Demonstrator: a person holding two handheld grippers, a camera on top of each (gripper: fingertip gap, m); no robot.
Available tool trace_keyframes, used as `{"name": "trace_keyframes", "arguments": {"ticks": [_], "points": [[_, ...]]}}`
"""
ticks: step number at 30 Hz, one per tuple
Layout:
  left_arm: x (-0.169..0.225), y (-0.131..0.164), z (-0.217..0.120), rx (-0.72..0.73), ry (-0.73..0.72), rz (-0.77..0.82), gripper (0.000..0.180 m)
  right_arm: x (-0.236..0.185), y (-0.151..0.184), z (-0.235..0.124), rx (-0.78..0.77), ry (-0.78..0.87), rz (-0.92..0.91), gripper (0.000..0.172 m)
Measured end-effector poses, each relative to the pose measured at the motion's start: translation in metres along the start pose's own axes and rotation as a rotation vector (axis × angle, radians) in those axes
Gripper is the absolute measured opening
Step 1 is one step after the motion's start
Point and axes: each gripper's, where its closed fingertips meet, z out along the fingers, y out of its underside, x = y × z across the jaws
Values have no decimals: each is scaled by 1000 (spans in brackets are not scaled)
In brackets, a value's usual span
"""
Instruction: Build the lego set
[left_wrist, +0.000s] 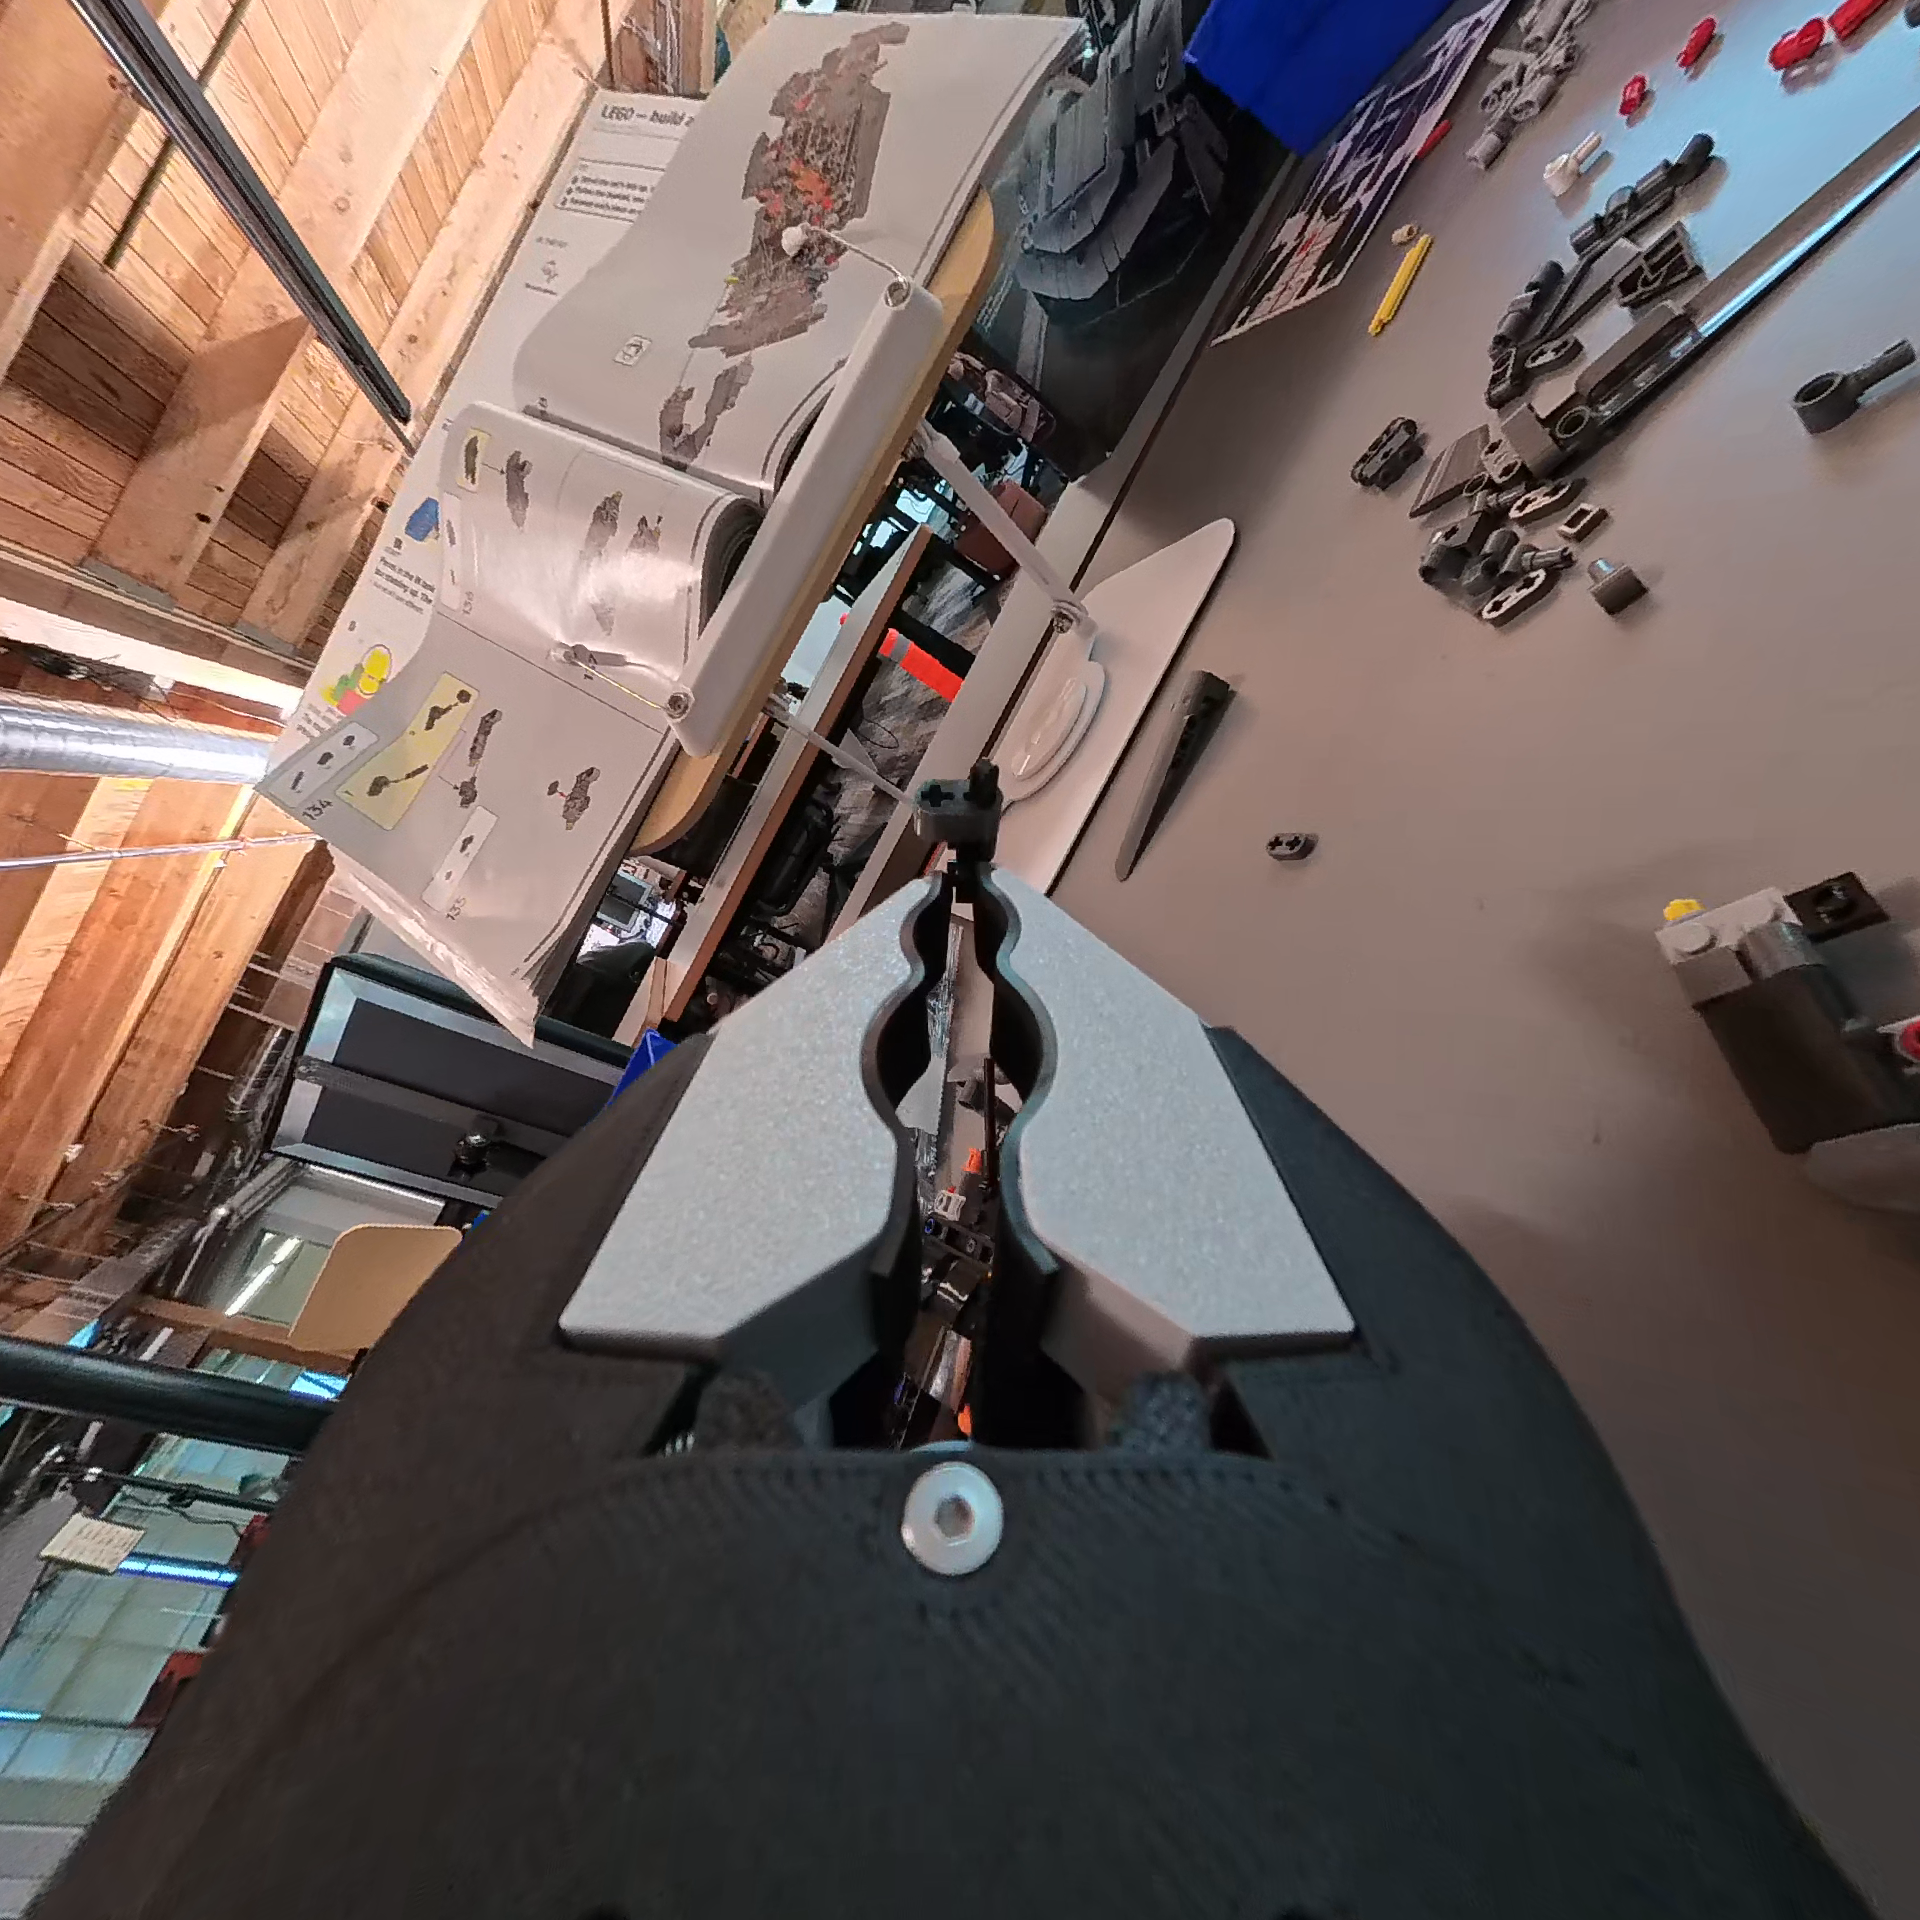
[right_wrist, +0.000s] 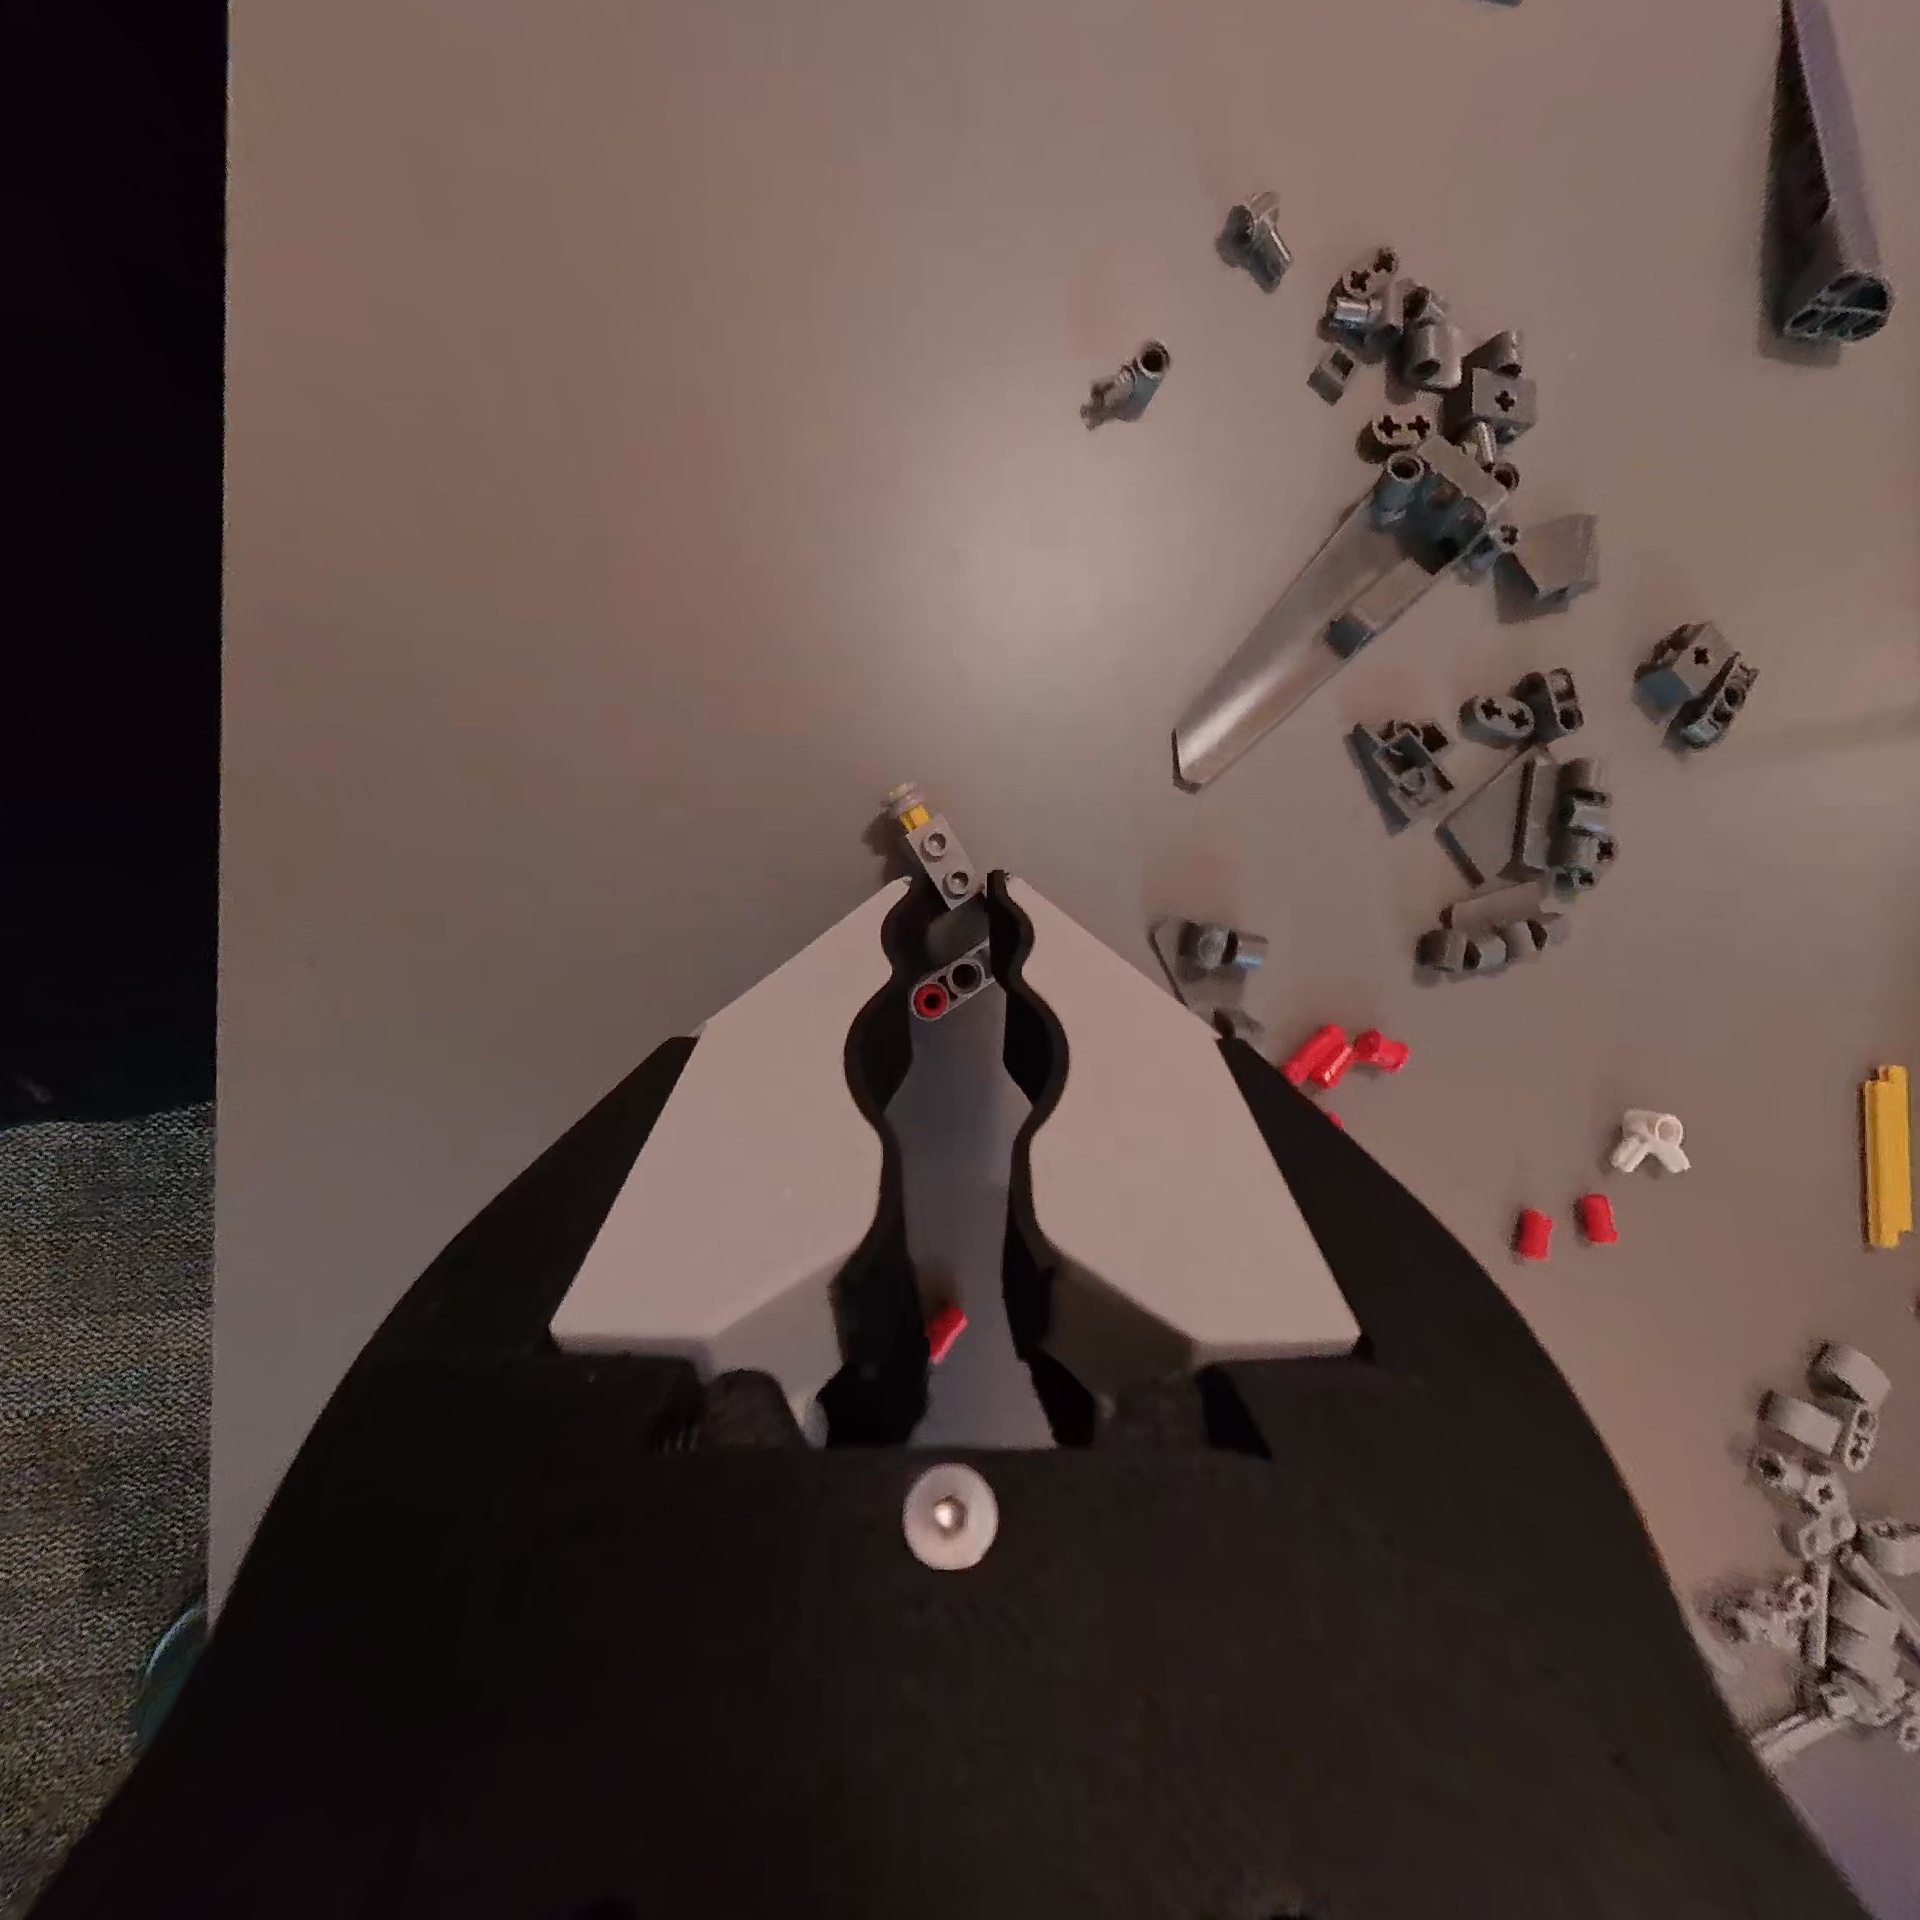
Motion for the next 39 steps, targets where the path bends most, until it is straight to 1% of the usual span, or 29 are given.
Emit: {"name": "trace_keyframes", "arguments": {"ticks": [3,8,15,19,21,24,25,29,31,36,39], "points": [[2,-1,0,4,4,9,2,-6,-14,8,3,-24,-19,8],[2,-3,-1,11,5,10,2,-12,-48,30,8,-52,-70,8],[3,0,-1,6,17,0,2,-2,-102,69,10,-66,-126,7],[5,1,0,1,23,5,2,5,-119,81,19,-85,-132,8],[6,1,0,-1,26,8,2,6,-123,84,37,-73,-127,11],[8,1,0,1,32,10,2,4,-124,80,72,-74,-127,30],[8,0,1,3,35,9,2,2,-125,78,97,-74,-137,30],[12,-2,2,1,44,21,2,6,-115,69,136,-32,-173,29],[14,-1,3,-6,46,31,2,10,-116,59,200,-17,-157,28],[17,0,7,-20,54,38,2,37,-119,36,358,107,-123,18],[18,2,8,-27,58,40,2,51,-118,28,406,172,-110,17]]}}
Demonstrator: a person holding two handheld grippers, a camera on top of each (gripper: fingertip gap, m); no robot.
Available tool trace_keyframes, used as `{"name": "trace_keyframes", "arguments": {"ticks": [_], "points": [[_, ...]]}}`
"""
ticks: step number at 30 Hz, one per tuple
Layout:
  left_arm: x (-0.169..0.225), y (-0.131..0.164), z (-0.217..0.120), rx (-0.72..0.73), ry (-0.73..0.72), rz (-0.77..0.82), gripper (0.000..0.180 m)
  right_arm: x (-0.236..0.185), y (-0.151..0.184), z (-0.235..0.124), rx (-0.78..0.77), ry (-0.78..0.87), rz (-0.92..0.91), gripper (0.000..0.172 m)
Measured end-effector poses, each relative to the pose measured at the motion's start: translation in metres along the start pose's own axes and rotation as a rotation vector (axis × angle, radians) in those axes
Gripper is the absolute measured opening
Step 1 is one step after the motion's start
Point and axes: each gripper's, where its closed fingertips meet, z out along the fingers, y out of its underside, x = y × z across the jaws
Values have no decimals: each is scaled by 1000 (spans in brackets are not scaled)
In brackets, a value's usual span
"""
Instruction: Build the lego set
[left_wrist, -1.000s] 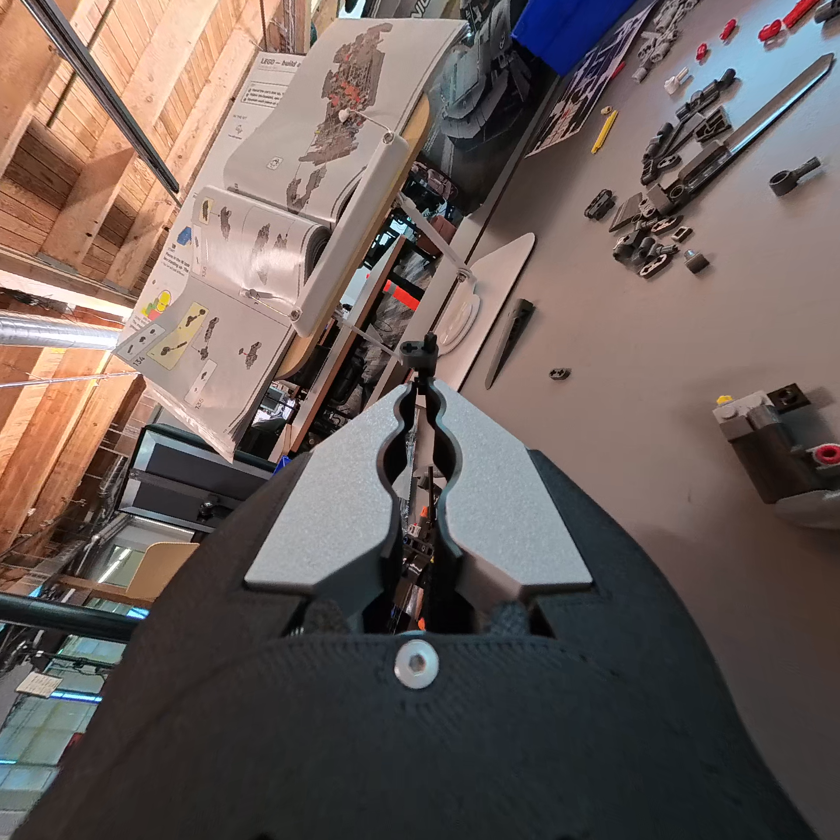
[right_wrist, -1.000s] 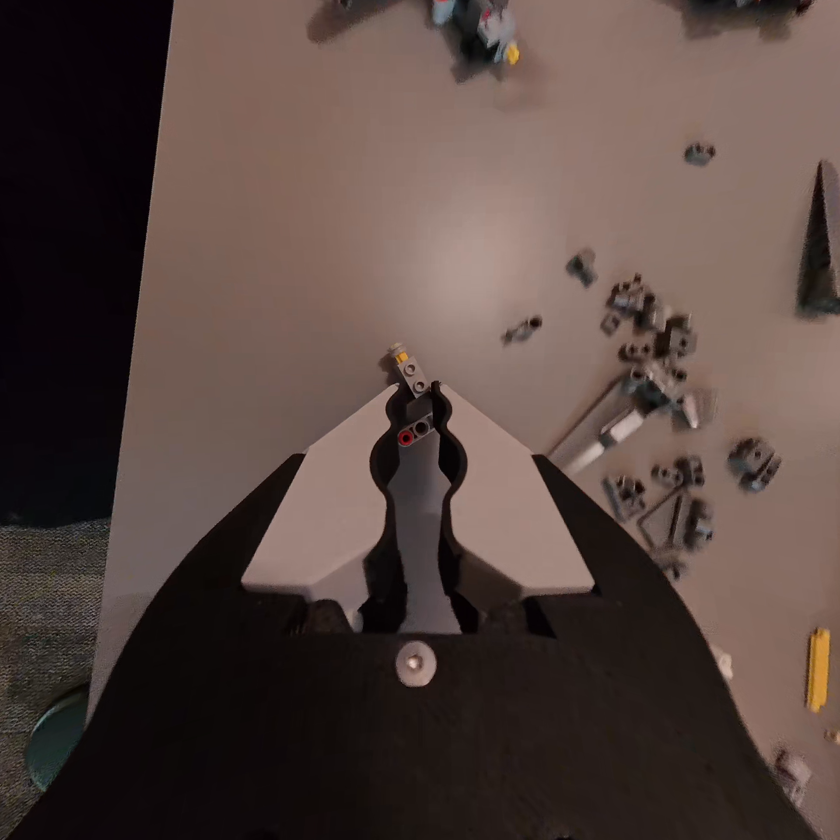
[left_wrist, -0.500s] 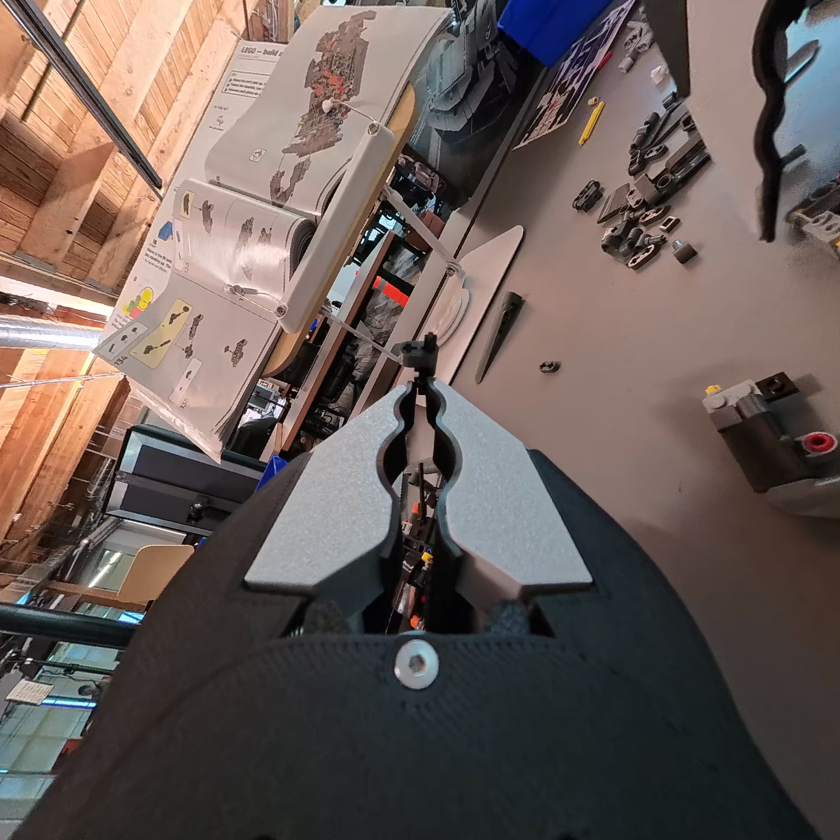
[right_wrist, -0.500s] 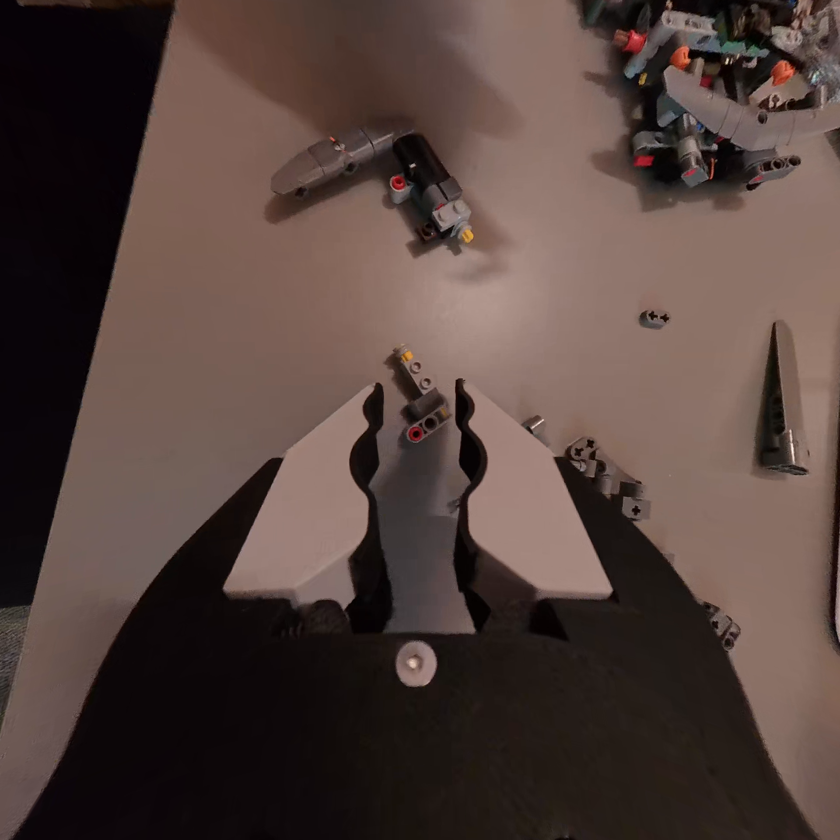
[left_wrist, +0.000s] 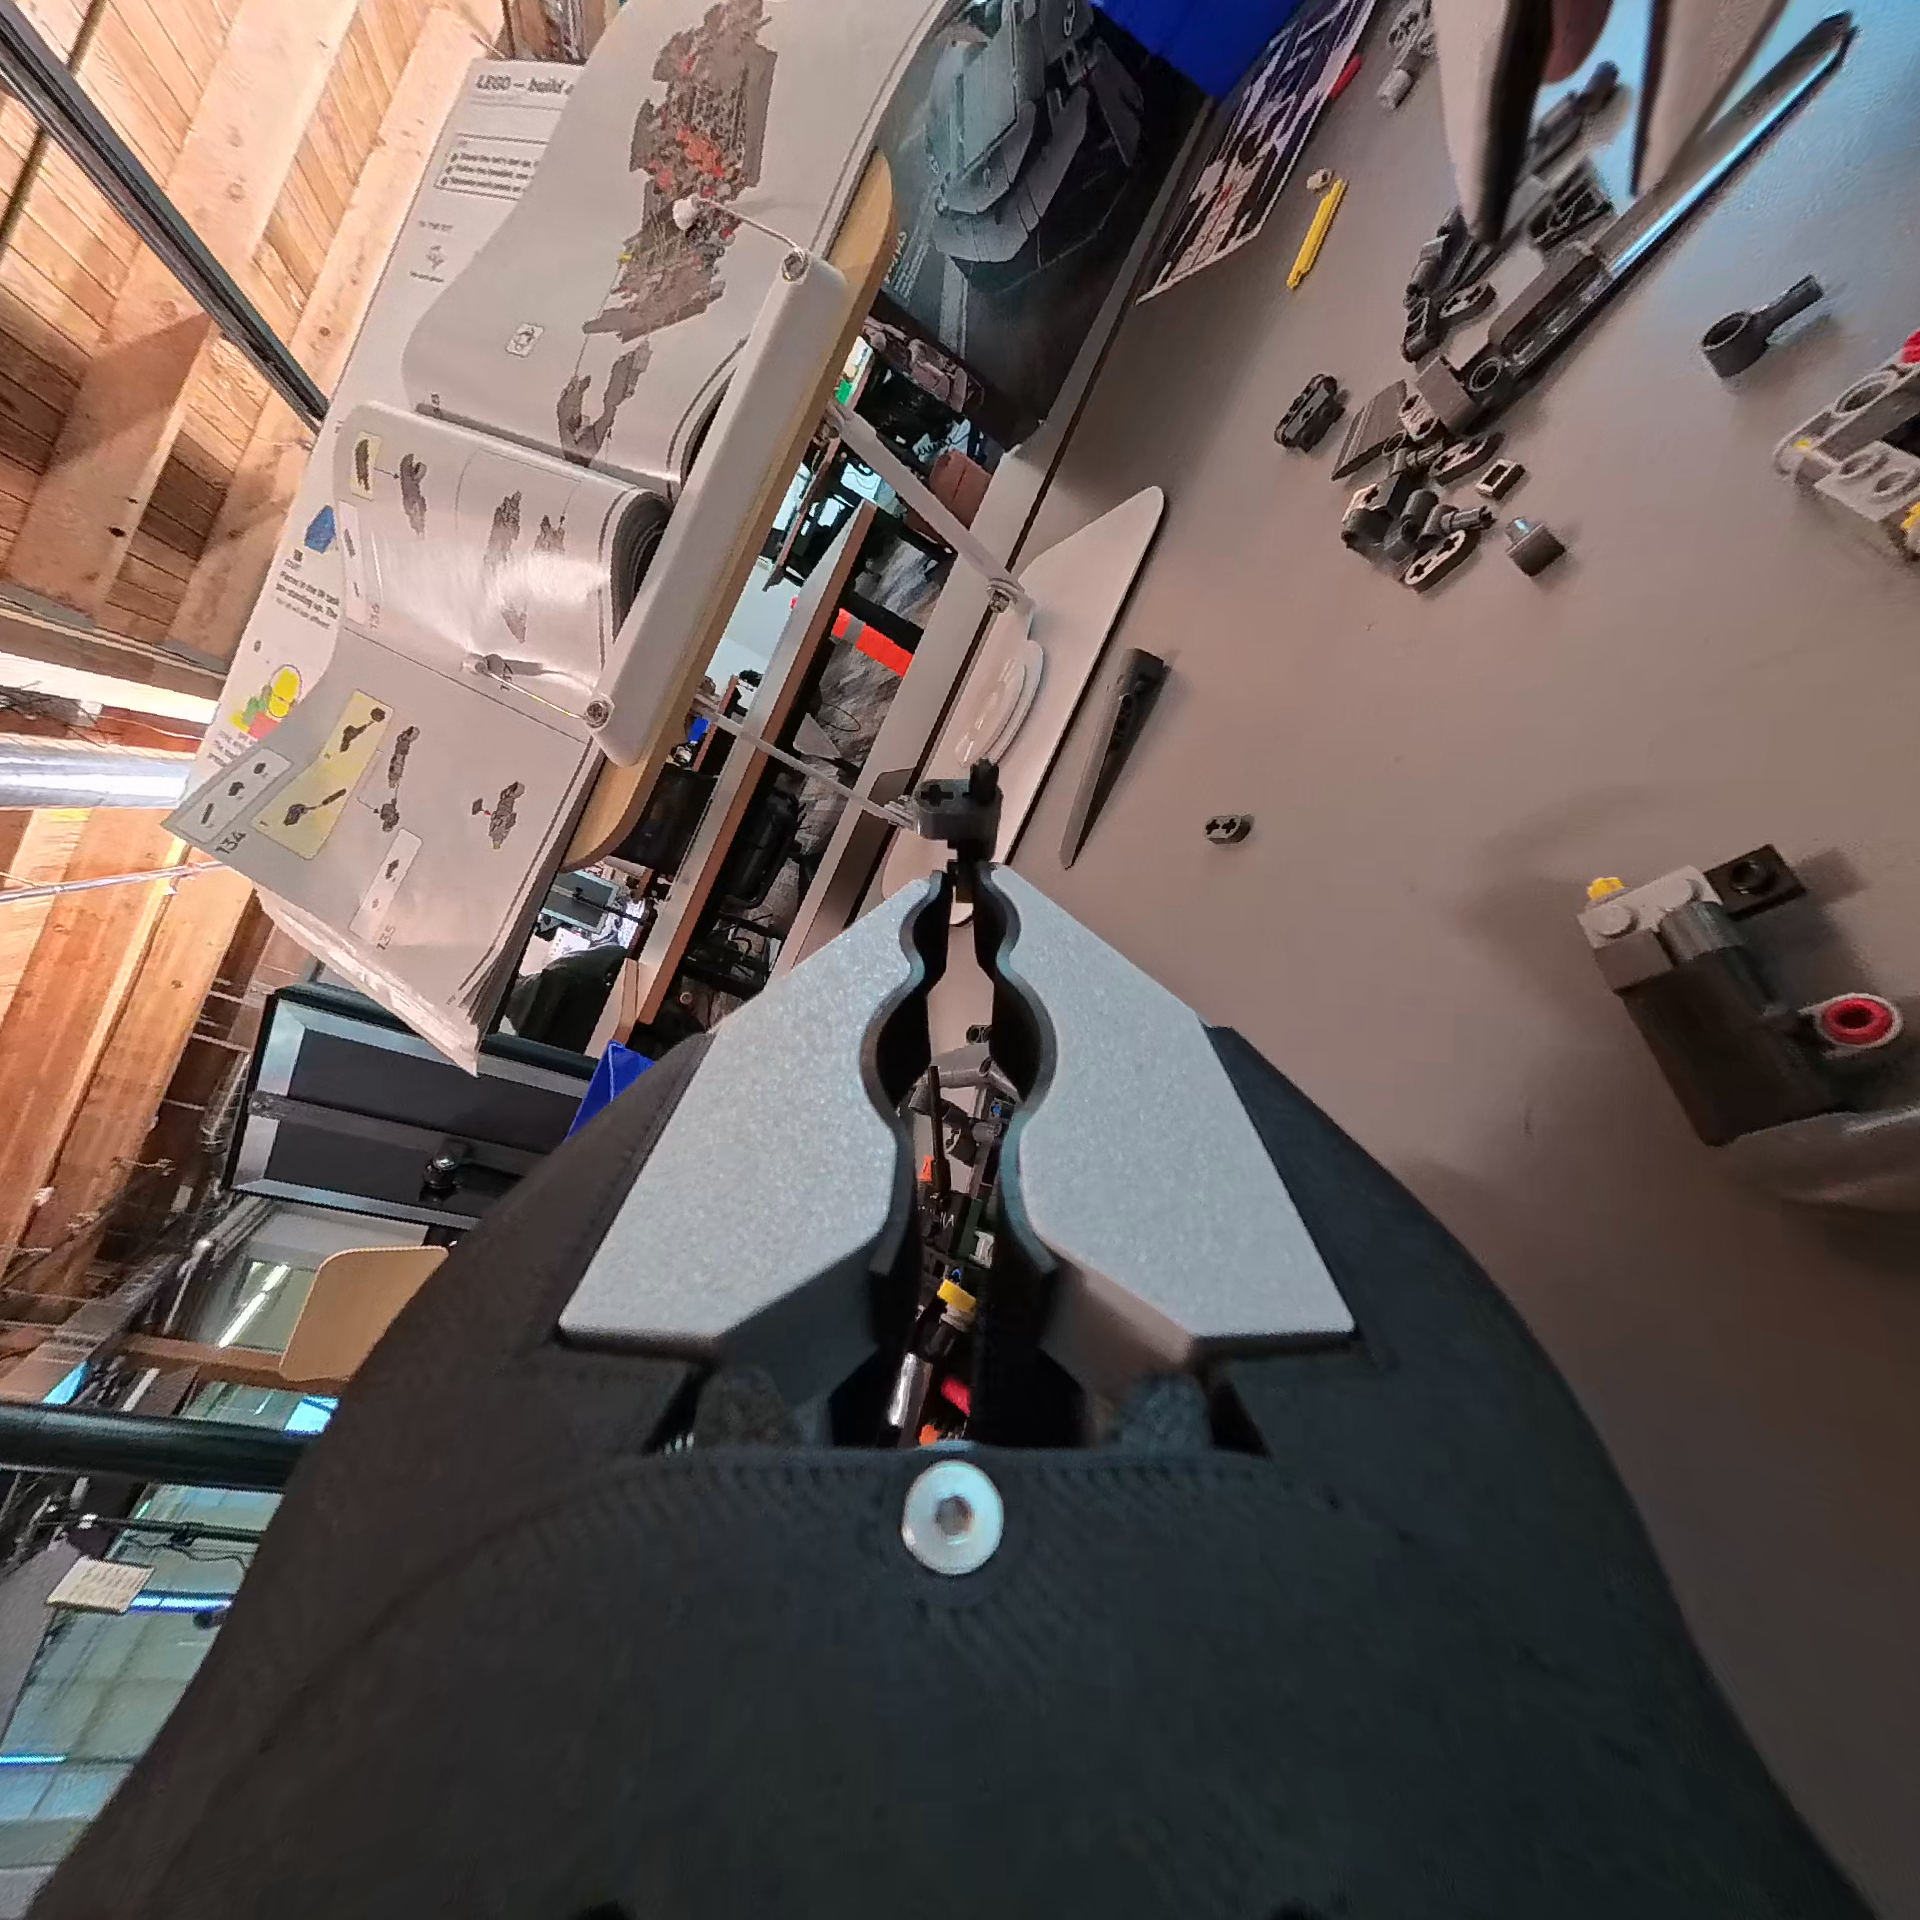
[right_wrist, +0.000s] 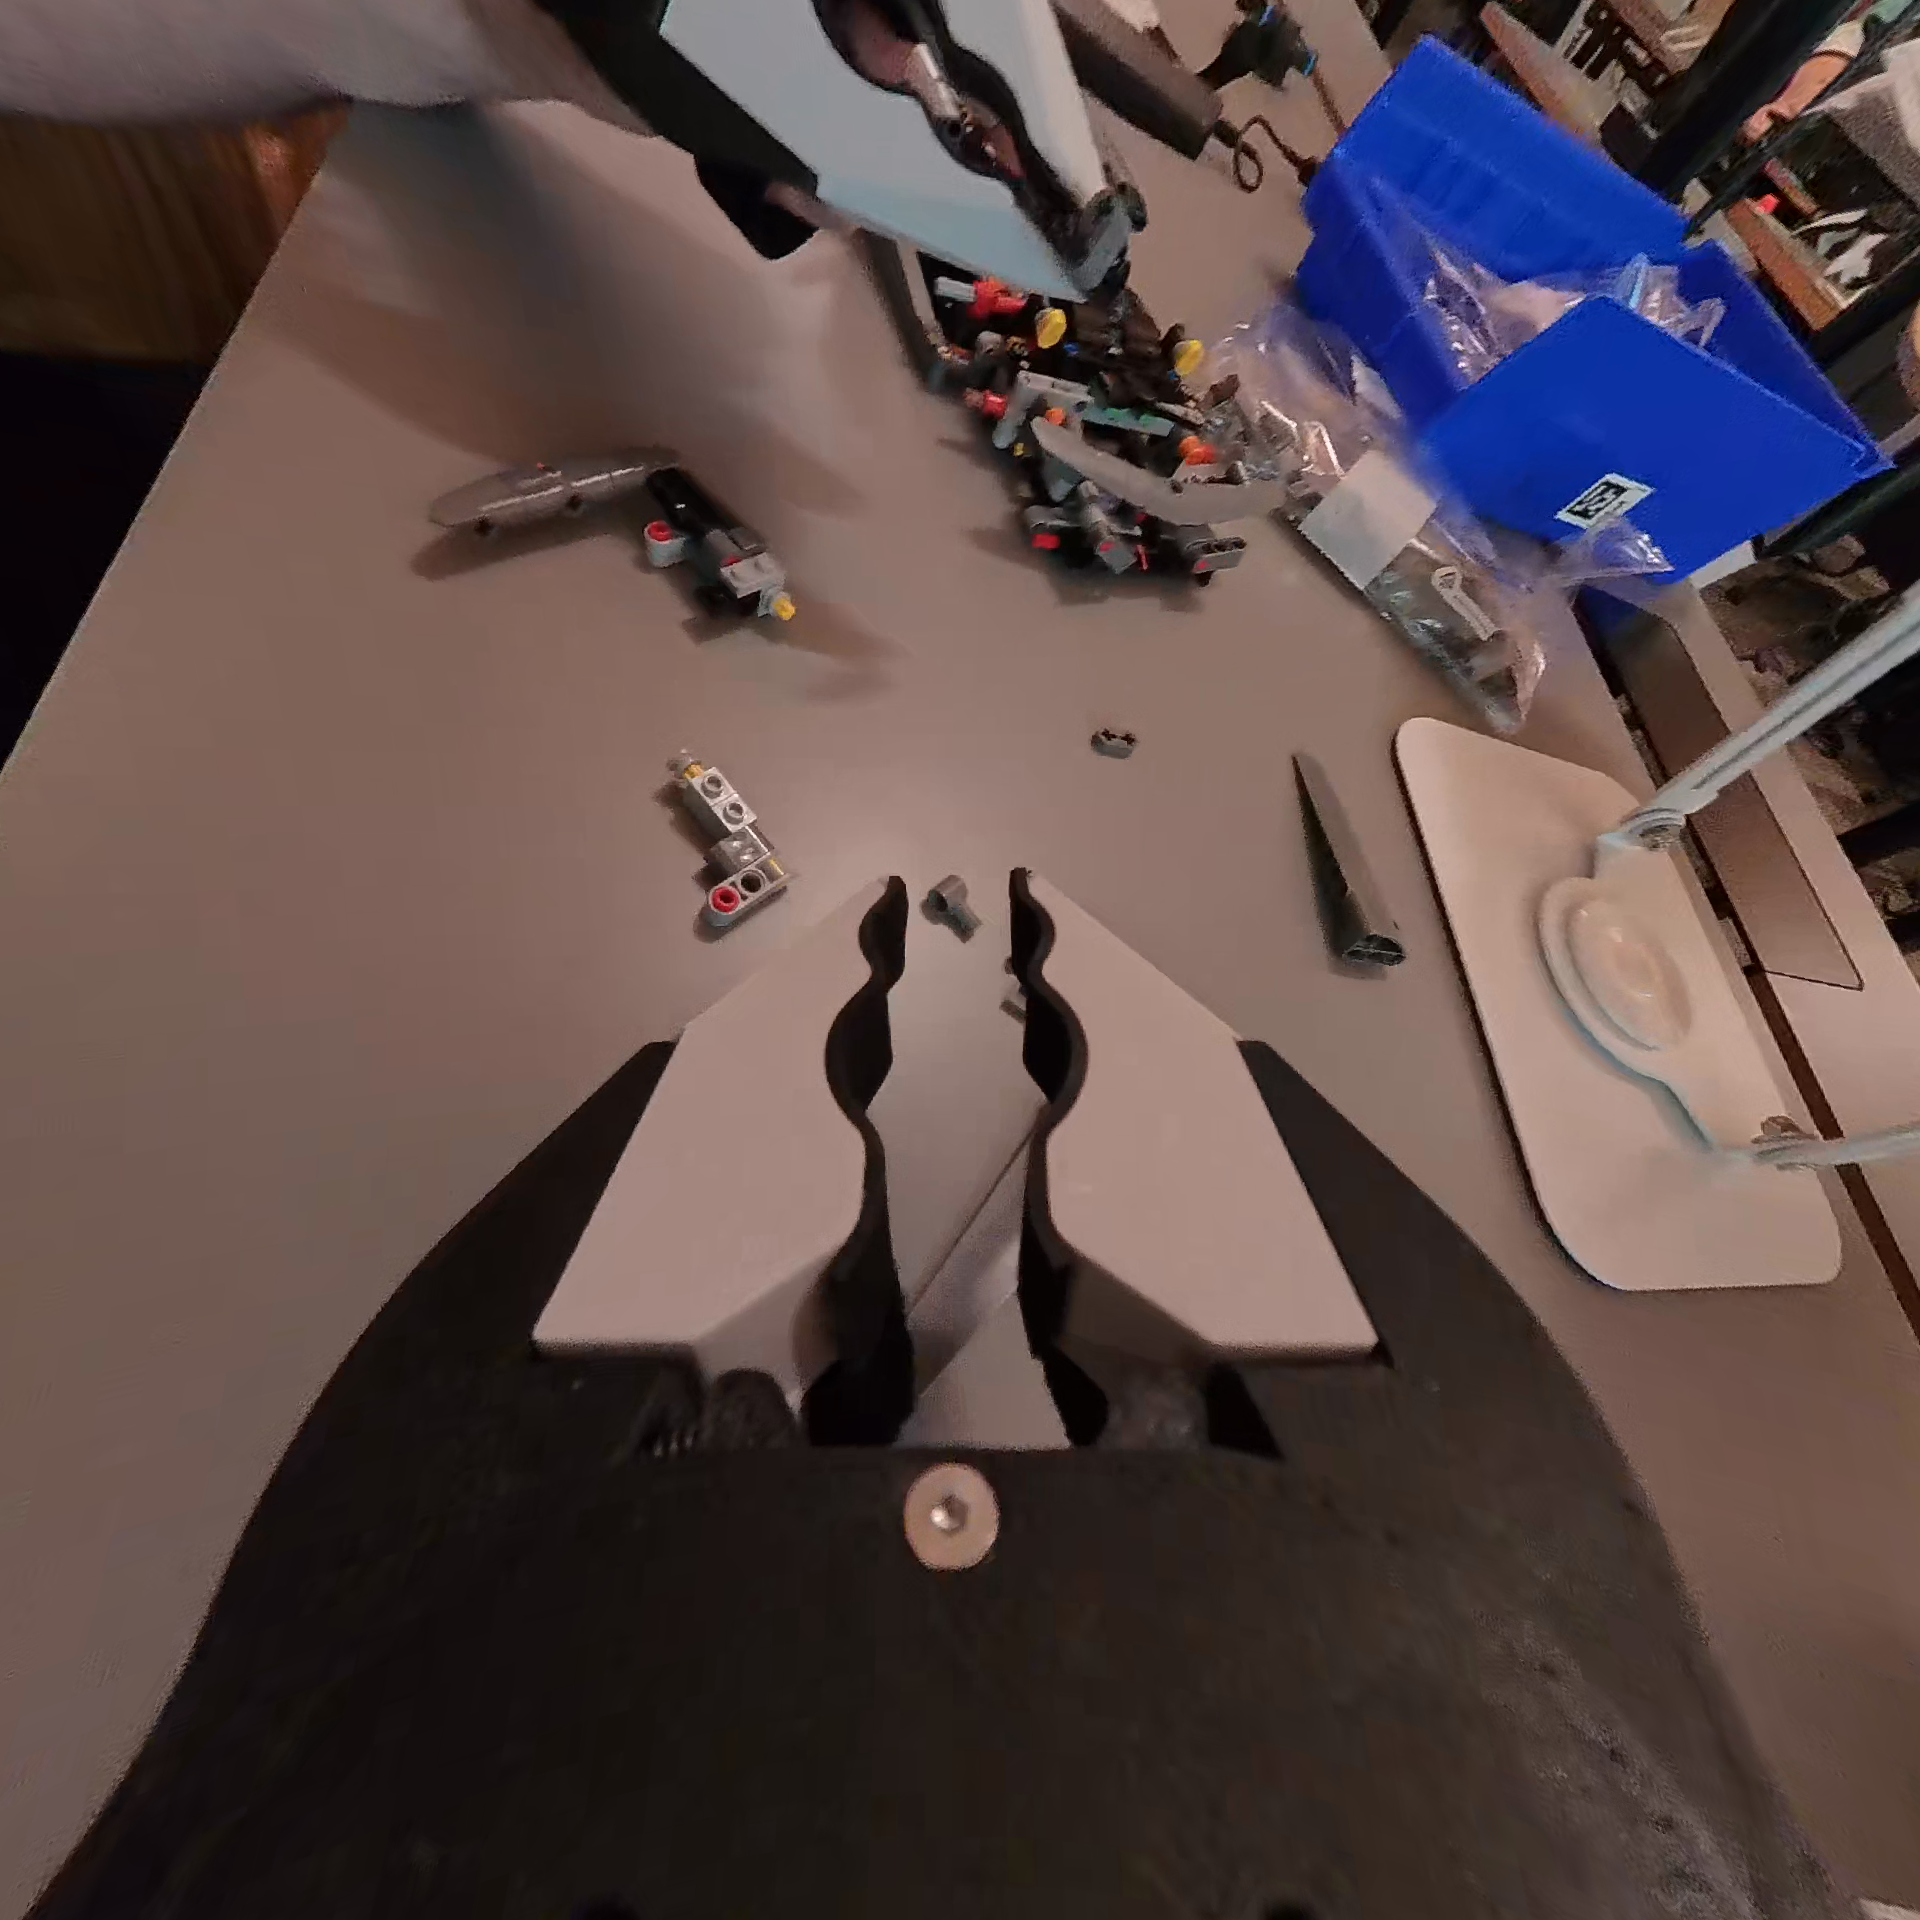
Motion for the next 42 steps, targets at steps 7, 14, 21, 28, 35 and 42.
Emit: {"name": "trace_keyframes", "arguments": {"ticks": [7,14,21,28,35,42], "points": [[0,2,1,-8,3,-3,2,9,0,-6,20,48,5,17],[1,2,0,-7,2,4,2,18,1,-8,28,91,4,14],[2,1,0,-4,1,11,2,21,5,-7,21,111,0,12],[2,-2,-1,4,-1,17,2,22,6,-6,15,122,-5,13],[1,-2,-2,9,-3,17,2,24,6,-7,17,137,-6,13],[0,-3,-2,12,-5,14,2,25,7,-7,13,147,-10,13]]}}
